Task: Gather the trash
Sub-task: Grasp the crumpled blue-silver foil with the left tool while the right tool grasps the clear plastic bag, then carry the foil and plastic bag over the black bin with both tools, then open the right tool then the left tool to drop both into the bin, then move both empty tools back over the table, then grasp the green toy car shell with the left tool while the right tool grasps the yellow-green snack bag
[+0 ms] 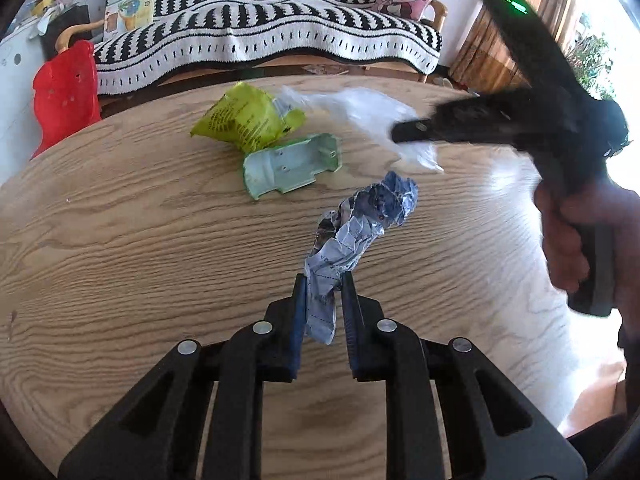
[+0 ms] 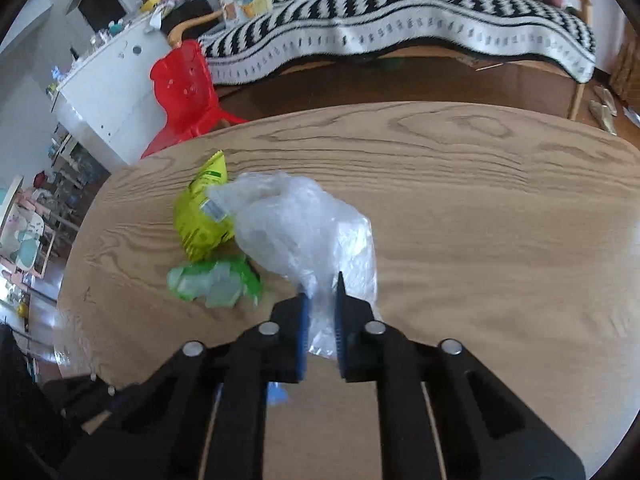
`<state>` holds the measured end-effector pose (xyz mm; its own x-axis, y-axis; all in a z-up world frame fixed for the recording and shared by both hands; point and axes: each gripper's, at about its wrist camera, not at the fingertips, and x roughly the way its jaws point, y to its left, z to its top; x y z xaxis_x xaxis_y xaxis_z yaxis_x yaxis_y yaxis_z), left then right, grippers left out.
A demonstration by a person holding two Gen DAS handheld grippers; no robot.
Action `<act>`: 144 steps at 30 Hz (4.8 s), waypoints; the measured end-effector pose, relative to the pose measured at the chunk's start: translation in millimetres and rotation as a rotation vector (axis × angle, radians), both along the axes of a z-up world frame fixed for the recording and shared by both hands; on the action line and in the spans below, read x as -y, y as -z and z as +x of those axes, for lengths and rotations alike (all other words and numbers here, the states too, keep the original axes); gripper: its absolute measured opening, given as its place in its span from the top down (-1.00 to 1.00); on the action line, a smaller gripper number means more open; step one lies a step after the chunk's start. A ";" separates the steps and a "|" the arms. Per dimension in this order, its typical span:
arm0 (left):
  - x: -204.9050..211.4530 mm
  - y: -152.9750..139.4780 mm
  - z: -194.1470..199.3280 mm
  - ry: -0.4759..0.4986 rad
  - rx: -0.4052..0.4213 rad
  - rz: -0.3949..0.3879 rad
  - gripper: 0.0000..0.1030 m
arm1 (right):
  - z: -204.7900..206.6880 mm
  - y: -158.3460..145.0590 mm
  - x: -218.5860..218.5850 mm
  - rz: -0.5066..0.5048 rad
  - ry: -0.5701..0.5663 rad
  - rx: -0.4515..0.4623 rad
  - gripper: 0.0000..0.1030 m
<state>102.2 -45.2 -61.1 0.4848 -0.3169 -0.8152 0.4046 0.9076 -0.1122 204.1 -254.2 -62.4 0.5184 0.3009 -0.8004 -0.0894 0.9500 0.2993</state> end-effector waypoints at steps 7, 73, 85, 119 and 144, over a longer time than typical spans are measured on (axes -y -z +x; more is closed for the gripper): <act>51.7 -28.6 -36.8 0.084 0.034 -0.050 0.68 | -128.1 -42.0 87.1 -0.037 0.185 0.070 0.83; 484.9 40.1 -281.5 0.746 -0.116 -0.075 0.68 | -540.7 58.9 449.1 0.050 1.052 -0.118 -0.57; 513.5 57.9 -288.3 0.747 -0.163 -0.099 -0.23 | -551.6 43.2 451.4 0.081 1.090 -0.051 -0.58; 74.8 -18.7 34.8 -0.263 0.109 0.029 -0.81 | -219.5 4.9 169.7 -0.092 0.427 -0.054 -0.74; 4.3 3.3 74.7 -0.301 0.063 0.076 -0.52 | -113.4 26.7 36.8 -0.090 0.147 -0.051 -0.74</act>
<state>176.9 -49.5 -64.4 0.5975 -0.0907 -0.7967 0.1208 0.9924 -0.0224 90.7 -291.0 -89.1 0.5097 0.1511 -0.8470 0.0654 0.9748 0.2133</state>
